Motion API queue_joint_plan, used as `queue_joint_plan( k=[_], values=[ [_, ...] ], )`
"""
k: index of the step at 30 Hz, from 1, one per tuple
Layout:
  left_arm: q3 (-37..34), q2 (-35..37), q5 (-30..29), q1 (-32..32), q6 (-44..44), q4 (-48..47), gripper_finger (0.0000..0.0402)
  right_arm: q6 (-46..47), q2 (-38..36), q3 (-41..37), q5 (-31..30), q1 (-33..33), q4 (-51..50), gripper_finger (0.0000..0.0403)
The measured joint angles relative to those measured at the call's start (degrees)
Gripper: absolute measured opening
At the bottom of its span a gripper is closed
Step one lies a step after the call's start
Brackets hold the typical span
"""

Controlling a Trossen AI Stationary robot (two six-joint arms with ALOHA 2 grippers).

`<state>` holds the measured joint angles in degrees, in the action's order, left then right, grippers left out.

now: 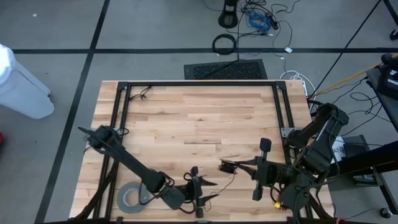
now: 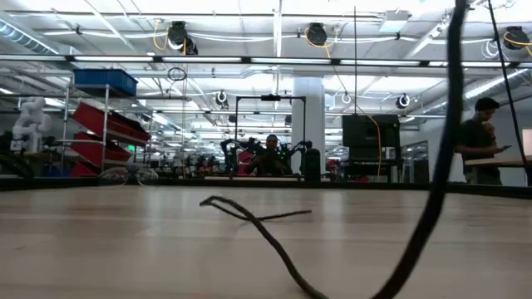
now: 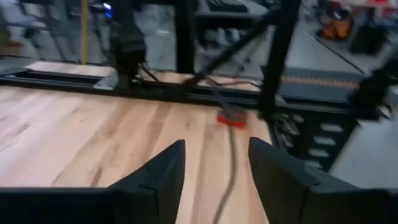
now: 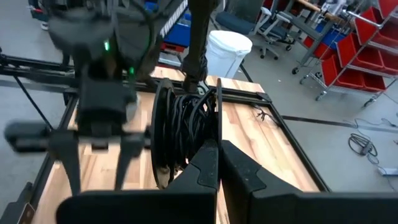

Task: Coil cords
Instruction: Coil the black wire onto the spool

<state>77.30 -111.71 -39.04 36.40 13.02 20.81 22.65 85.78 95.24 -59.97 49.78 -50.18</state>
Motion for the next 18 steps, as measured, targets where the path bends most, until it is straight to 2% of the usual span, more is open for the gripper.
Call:
queue_joint_plan(
  k=[3, 8, 11, 14, 18],
  values=[
    [-0.02, -2.86, -3.34, -0.13, -0.27, 4.54, 0.0174, -2.14, 0.00, 0.00, 0.00, 0.01, 1.56, 0.0000],
    [-0.02, -3.51, -11.31, 1.87, 2.84, 4.64, 0.0164, -4.62, 0.00, 0.00, 0.03, 0.02, 3.65, 0.0000],
    [-0.02, -2.53, -13.57, 4.75, 4.31, 4.91, 0.0160, -4.93, 0.00, 0.00, 0.03, 0.02, 3.68, 0.0000],
    [0.02, -2.33, -13.62, 7.21, 10.12, 6.30, 0.0159, -4.93, 0.00, 0.00, 0.06, 0.02, 3.66, 0.0000],
    [0.02, -2.44, -12.80, 8.55, 24.09, 2.66, 0.0159, -4.90, 0.00, 0.00, 0.09, 0.02, 3.64, 0.0000]
  ],
)
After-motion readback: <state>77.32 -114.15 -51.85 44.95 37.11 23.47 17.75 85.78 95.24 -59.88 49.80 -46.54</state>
